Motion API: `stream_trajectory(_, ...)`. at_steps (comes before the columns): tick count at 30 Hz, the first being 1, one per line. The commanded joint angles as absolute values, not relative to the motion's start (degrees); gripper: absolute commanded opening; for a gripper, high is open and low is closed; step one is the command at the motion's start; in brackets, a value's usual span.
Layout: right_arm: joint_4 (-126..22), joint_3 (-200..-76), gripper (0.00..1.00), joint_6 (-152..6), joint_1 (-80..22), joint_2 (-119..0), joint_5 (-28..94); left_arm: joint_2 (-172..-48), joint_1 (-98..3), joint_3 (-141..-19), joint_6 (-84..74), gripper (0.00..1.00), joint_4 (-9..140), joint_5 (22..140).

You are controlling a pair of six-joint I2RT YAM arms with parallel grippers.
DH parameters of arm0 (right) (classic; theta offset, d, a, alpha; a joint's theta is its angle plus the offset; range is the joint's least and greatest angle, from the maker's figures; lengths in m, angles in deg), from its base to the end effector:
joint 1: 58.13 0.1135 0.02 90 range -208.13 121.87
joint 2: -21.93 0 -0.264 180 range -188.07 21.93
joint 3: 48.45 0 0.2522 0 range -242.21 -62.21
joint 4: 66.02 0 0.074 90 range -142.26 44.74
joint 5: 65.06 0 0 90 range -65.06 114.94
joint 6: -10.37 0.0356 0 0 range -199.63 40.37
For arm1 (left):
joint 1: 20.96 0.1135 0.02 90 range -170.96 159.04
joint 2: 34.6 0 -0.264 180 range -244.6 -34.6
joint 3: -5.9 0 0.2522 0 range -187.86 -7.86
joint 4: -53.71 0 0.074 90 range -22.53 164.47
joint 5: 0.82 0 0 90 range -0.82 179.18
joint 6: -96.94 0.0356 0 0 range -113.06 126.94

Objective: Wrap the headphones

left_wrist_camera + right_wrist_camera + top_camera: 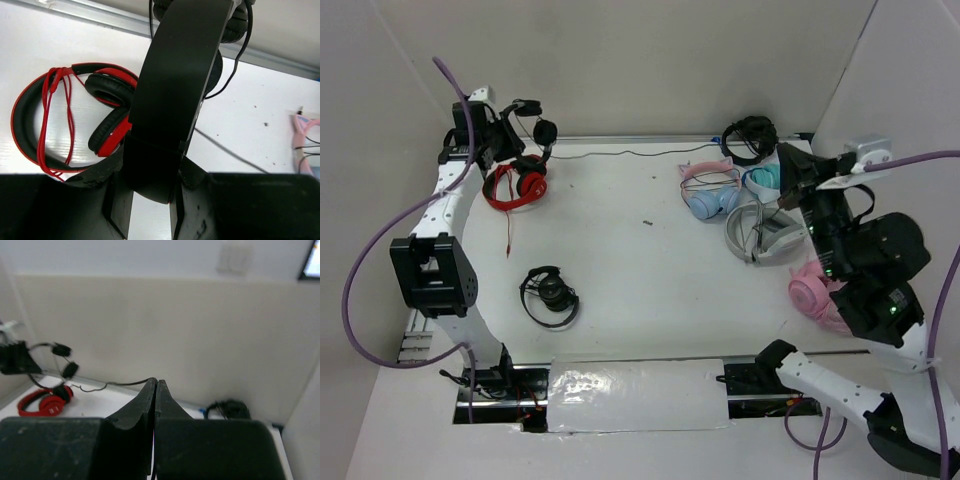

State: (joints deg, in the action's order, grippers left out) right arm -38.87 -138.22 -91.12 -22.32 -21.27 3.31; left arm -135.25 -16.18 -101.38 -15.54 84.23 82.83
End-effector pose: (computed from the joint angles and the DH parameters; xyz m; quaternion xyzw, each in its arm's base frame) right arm 0.0903 0.0490 0.5130 -0.0873 0.5812 0.0629 0.8066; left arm 0.4182 0.0310 0.3578 -0.1678 0.8204 -0.1297 0.5310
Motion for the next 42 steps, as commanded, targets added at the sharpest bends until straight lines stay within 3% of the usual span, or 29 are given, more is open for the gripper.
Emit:
stream_trajectory(1,-37.8,-149.8,0.00,-96.5,-21.7,-26.9,18.7,-138.0,-18.4,-105.8,-13.0,0.00,83.3,85.4)
stream_trajectory(6,-31.3,-170.6,0.00,-97.8,-21.4,-40.2,28.3,-141.7,-24.6,-106.9,-7.8,0.00,82.9,79.7)
stream_trajectory(13,-27.0,-203.6,0.00,-99.0,-21.7,-61.2,27.4,-141.4,-34.5,-100.0,0.9,0.00,77.8,70.2)
stream_trajectory(15,-27.4,-208.0,0.00,-98.9,-22.0,-66.3,28.8,-142.0,-37.0,-98.8,1.7,0.00,77.7,66.9)
stream_trajectory(21,-34.3,-203.4,0.00,-98.3,-22.4,-68.4,30.6,-142.8,-43.8,-97.9,5.0,0.00,78.4,57.1)
stream_trajectory(29,-39.1,-207.8,0.00,-97.0,-29.1,-75.0,26.2,-135.0,-50.7,-83.4,10.6,0.00,75.6,41.2)
stream_trajectory(37,-40.5,-208.8,0.00,-88.7,-38.7,-80.7,27.7,-125.7,-61.8,-73.3,14.7,0.00,75.4,33.4)
stream_trajectory(42,-41.1,-205.0,0.00,-82.5,-44.5,-81.8,30.0,-117.2,-64.9,-68.1,14.6,0.00,73.5,34.3)
